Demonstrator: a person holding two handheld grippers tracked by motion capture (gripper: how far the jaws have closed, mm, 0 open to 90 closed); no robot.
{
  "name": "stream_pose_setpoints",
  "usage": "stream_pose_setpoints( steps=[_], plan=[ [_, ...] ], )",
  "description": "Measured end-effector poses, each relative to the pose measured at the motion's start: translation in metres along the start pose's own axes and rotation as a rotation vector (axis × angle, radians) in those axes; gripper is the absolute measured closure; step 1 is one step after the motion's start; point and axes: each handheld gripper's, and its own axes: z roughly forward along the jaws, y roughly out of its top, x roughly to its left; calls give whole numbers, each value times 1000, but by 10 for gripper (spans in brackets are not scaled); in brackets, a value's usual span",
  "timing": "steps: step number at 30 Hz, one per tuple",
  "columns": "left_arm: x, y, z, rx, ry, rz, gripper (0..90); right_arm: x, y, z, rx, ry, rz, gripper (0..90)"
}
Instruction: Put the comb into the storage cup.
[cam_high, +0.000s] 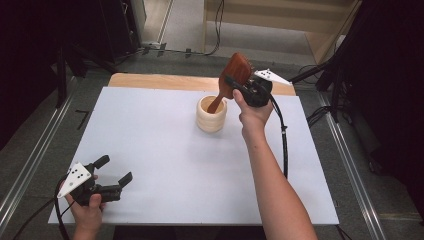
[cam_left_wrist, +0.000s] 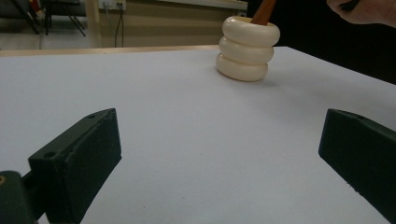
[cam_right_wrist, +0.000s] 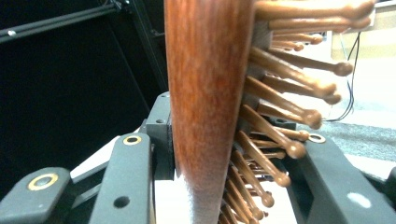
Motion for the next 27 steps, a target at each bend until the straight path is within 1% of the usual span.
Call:
stream_pose_setpoints(
  steps=[1, 2, 4, 9, 18, 22, 26, 27],
  plan=[
    [0, 0, 0, 0, 0, 0, 0, -1, -4, 2, 4, 4, 6, 551],
    [0, 0, 0, 2, 0, 3, 0, -1, -4, 2, 4, 4, 6, 551],
    [0, 0, 0, 2, 0, 4, 0, -5, -12, 6, 19, -6, 14, 551],
    [0, 0, 0, 4, 0, 6, 0, -8, -23, 11, 38, -13, 26, 551],
    [0, 0, 0, 4, 1, 7, 0, -11, -36, 19, 61, -16, 43, 551],
    [0, 0, 0, 4, 0, 7, 0, -12, -40, 21, 63, -15, 51, 551],
    [0, 0, 0, 4, 1, 7, 0, -13, -47, 24, 60, -16, 72, 551],
    [0, 0, 0, 4, 0, 7, 0, -14, -49, 25, 60, -11, 91, 551]
  ],
)
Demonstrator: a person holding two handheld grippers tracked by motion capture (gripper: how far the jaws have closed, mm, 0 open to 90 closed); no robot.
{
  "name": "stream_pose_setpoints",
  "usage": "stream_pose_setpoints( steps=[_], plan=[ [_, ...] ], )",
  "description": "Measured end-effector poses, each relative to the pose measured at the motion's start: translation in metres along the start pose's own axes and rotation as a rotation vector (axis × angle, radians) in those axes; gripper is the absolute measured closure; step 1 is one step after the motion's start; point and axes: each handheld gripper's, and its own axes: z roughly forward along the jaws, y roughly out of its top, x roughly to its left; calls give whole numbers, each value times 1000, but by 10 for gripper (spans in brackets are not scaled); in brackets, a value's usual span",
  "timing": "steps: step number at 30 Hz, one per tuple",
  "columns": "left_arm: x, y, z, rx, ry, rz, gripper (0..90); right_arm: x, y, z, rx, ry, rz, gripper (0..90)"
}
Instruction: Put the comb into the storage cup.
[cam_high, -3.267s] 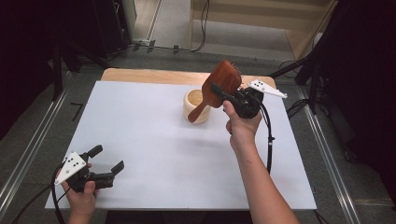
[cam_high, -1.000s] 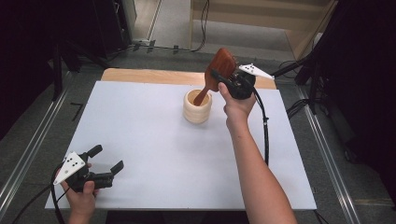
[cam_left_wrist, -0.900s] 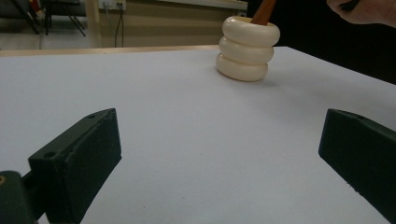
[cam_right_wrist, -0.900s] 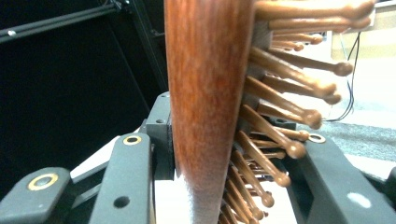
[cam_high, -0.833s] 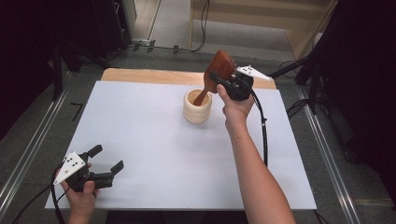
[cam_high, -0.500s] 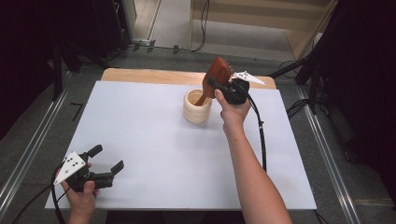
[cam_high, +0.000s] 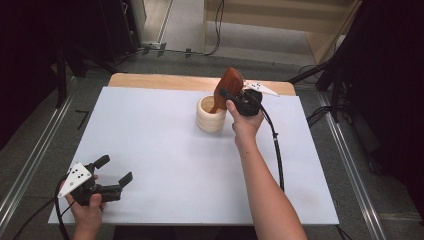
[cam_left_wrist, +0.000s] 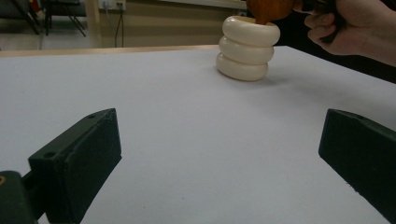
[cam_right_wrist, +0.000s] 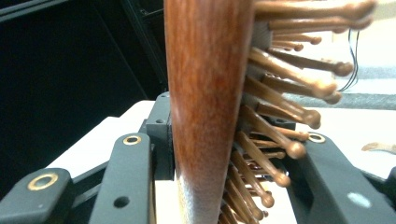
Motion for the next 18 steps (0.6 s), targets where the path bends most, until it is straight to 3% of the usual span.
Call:
stream_pose_setpoints(
  steps=[11, 18],
  plan=[
    [0, 0, 0, 0, 1, 1, 0, -9, -10, 2, -38, 23, 111, 551],
    [-1, 0, 1, 2, 2, 4, 0, -13, -15, 2, -67, 9, 170, 548]
  ],
)
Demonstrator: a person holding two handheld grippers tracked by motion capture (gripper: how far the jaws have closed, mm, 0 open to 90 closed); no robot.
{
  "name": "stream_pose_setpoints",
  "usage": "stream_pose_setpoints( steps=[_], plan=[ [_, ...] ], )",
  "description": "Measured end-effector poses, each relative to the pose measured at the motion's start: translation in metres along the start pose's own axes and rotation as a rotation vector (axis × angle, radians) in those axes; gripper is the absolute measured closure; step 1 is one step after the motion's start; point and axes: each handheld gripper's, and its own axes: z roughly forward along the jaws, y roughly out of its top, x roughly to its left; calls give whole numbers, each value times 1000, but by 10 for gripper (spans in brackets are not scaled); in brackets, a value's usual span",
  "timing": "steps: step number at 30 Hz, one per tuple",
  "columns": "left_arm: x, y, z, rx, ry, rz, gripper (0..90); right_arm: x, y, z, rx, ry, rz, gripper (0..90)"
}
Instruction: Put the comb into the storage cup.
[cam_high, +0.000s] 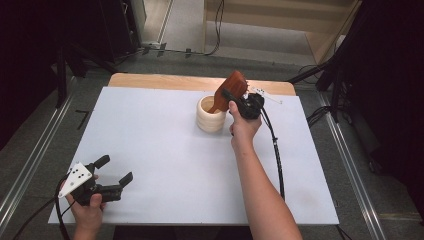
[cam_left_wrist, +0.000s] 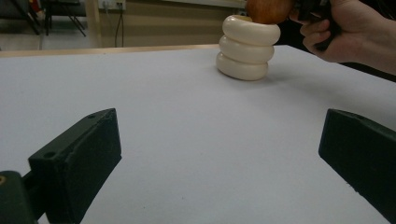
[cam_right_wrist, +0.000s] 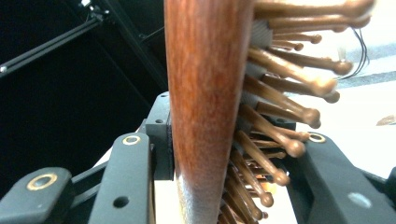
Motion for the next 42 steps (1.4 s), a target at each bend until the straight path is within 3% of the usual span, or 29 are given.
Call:
stream_pose_setpoints(
  steps=[8, 17, 23, 27, 29, 36, 38, 39, 42],
  plan=[
    [0, 0, 0, 1, 0, 2, 0, -2, -1, 0, -2, -10, 34, 514],
    [0, 0, 1, 4, 1, 6, 0, -6, 4, -5, 43, -47, 15, 419],
    [-1, 0, 1, 5, 2, 7, 0, -8, 5, -7, 53, -32, 16, 377],
    [0, 0, 1, 5, 2, 8, 0, -7, 5, -8, 60, -34, 9, 295],
    [0, 0, 1, 5, 2, 8, 0, -6, 5, -8, 64, -10, -5, 279],
    [0, 0, 1, 4, 1, 7, 0, -4, 3, -7, 91, -30, -33, 142],
    [0, 0, 1, 4, 1, 7, 0, -4, 3, -6, 93, -43, -47, 84],
    [0, 0, 1, 4, 1, 8, 0, -3, 4, -7, 97, -44, -55, 0],
    [0, 0, 1, 5, 1, 8, 0, -1, 5, -10, 92, -39, -90, 0]
  ],
)
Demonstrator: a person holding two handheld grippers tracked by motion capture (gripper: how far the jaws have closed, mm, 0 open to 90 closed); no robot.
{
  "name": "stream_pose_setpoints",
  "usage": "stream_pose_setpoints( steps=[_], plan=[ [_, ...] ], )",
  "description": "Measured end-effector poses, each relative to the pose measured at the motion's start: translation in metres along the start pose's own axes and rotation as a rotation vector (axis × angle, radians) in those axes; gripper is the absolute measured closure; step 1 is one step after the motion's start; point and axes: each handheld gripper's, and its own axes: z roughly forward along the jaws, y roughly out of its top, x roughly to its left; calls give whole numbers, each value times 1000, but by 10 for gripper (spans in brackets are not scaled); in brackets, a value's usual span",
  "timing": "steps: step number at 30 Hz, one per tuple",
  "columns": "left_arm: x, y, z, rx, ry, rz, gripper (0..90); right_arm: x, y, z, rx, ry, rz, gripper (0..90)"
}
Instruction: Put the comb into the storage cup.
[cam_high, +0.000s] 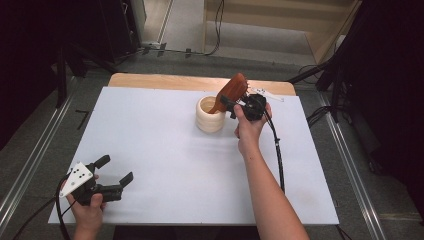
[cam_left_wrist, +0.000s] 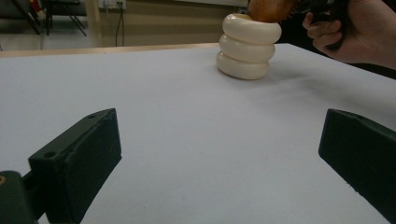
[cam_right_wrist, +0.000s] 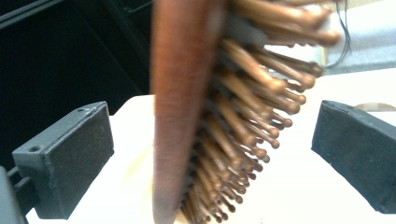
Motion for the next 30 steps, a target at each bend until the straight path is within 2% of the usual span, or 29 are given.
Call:
stream_pose_setpoints(
  steps=[3, 14, 21, 25, 30],
  plan=[
    [0, 0, 0, 0, 0, 0, 0, 3, 1, -2, 3, 6, -29, 0],
    [0, 0, 0, 0, -2, 0, 0, 13, 4, -15, 19, -25, -137, 0],
    [0, 0, 0, -1, -2, 0, 0, 12, 5, -25, 12, -37, -156, 0],
    [0, 0, 0, -1, -2, -1, 0, 11, 4, -36, -1, -24, -167, 0],
    [0, 0, 0, 0, -3, 0, 0, 8, 1, -49, 7, -38, -197, 0]
  ],
)
